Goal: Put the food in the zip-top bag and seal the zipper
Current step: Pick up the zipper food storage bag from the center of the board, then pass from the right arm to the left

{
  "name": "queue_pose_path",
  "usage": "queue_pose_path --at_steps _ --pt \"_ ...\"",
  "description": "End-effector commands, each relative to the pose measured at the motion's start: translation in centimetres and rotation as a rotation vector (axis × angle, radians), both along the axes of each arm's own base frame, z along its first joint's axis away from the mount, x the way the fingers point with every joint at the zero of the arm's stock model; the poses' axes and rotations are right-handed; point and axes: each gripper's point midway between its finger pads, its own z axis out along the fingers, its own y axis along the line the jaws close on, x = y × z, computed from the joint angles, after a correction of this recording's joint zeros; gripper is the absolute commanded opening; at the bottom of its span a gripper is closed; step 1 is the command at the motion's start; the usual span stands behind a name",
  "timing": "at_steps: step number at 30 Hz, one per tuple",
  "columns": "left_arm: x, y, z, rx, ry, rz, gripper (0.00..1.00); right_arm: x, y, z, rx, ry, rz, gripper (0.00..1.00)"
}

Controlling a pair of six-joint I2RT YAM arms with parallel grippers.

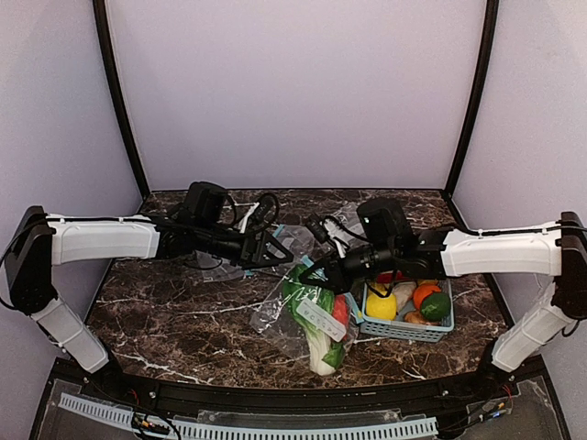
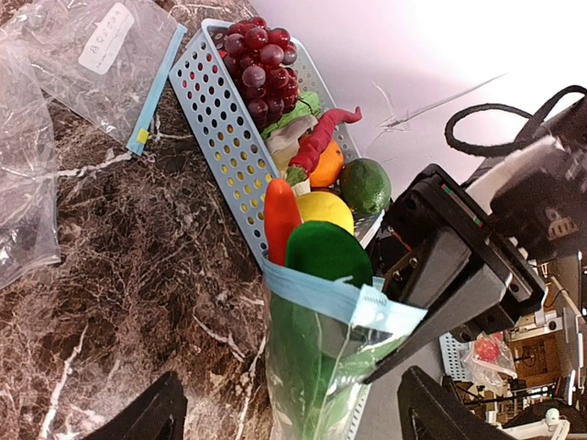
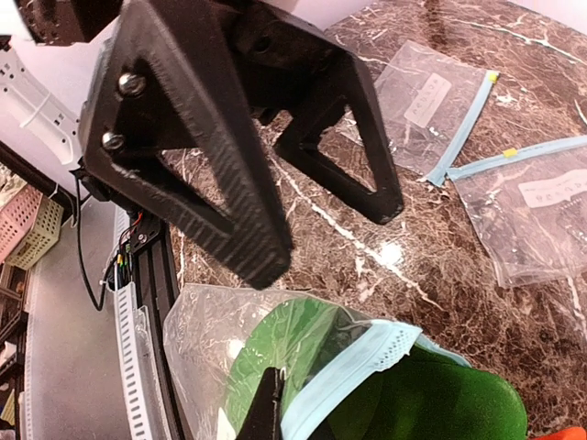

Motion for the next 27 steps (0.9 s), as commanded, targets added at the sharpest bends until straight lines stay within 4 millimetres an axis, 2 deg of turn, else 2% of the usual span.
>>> queue_pose_path --at_steps 1,9,13,17,25,27 --pt "-0.5 -0.2 1.5 -0.057 0.016 -0.025 0.77 -1.6 0.9 1.5 0.034 -0.088 0.086 0.00" --pt "-0.6 -0.7 1.8 -0.089 0.027 -0.048 0.71 -2.5 1.5 1.8 0.037 -0.095 0.116 0.00" --pt "-0.9 -1.6 1.6 -0.091 0.043 -0.074 0.63 -2.6 1.7 1.6 0.034 -0.090 0.125 0.00" --pt "-1.5 -2.7 1.6 -0.084 0.038 -0.109 0.61 -2.7 1.7 1.5 0.032 -0.088 0.128 0.00" --pt "-1.7 -3.8 1.4 -0.079 0.037 -0.129 0.46 -2.9 1.6 1.2 0.024 -0.071 0.135 0.00" --pt "-1.8 -4.0 1.4 -0.079 0.037 -0.137 0.39 -2.9 1.6 1.1 0.022 -0.069 0.133 0.00"
